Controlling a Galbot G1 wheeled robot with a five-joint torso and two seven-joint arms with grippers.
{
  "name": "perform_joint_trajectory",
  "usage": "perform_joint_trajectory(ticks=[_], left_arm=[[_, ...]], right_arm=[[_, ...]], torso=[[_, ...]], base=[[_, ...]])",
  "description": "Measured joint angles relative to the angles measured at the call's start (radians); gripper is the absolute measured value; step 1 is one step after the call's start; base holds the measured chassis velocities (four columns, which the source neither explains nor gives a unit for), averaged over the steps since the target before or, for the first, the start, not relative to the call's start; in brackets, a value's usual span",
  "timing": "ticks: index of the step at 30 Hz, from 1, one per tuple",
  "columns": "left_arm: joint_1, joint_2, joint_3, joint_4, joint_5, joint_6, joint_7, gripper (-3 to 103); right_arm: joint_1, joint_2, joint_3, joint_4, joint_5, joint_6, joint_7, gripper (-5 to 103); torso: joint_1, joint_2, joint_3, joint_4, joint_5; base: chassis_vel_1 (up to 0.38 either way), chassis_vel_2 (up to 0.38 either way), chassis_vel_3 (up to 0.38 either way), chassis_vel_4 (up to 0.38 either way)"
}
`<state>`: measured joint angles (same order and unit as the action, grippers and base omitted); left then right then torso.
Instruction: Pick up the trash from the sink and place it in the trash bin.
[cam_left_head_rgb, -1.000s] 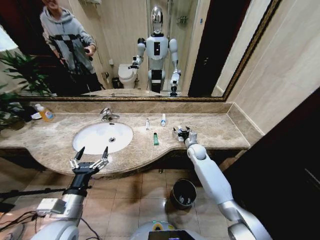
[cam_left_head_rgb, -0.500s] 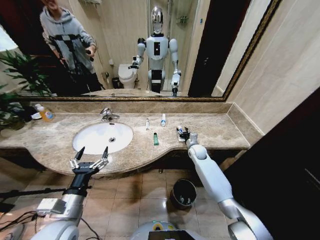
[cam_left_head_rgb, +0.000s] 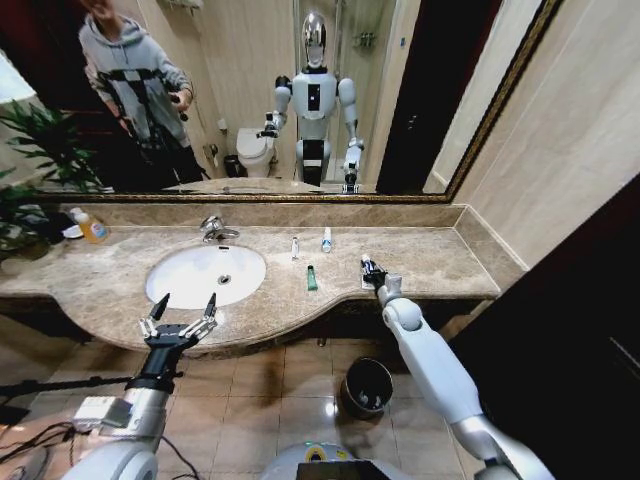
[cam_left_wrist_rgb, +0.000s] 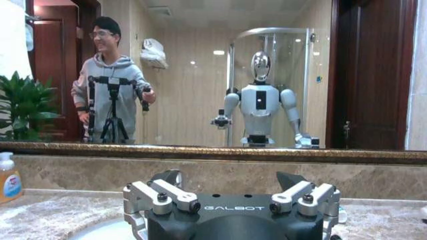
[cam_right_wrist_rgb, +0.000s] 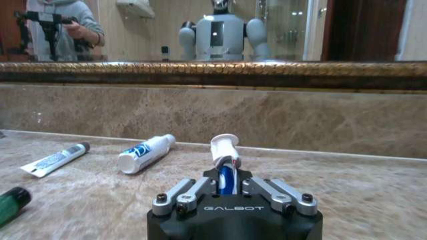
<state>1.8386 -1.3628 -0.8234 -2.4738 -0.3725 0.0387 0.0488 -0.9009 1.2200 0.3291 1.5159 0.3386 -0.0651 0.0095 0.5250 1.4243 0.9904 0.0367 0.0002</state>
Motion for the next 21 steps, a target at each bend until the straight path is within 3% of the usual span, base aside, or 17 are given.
perform_joint_trajectory(ticks=[7, 13, 21], left_arm=[[0.0, 0.0, 0.0, 0.0, 0.0, 0.0, 0.0, 100], [0.0, 0.0, 0.0, 0.0, 0.0, 0.0, 0.0, 100], [0.0, 0.0, 0.0, 0.0, 0.0, 0.0, 0.0, 100]], right_arm=[[-0.144, -0.044, 0.064, 0.195, 0.043, 0.011, -0.02, 1], [-0.311, -0.045, 0.107, 0.404, 0.093, -0.018, -0.013, 1], [-0.476, -0.015, 0.155, 0.518, 0.083, -0.014, 0.01, 1]], torso=[[0.0, 0.0, 0.0, 0.0001, 0.0], [0.0, 0.0, 0.0, -0.0001, -0.0003], [0.0, 0.0, 0.0, 0.0, -0.0003]], base=[[0.0, 0.0, 0.0, 0.0], [0.0, 0.0, 0.0, 0.0], [0.0, 0.0, 0.0, 0.0]])
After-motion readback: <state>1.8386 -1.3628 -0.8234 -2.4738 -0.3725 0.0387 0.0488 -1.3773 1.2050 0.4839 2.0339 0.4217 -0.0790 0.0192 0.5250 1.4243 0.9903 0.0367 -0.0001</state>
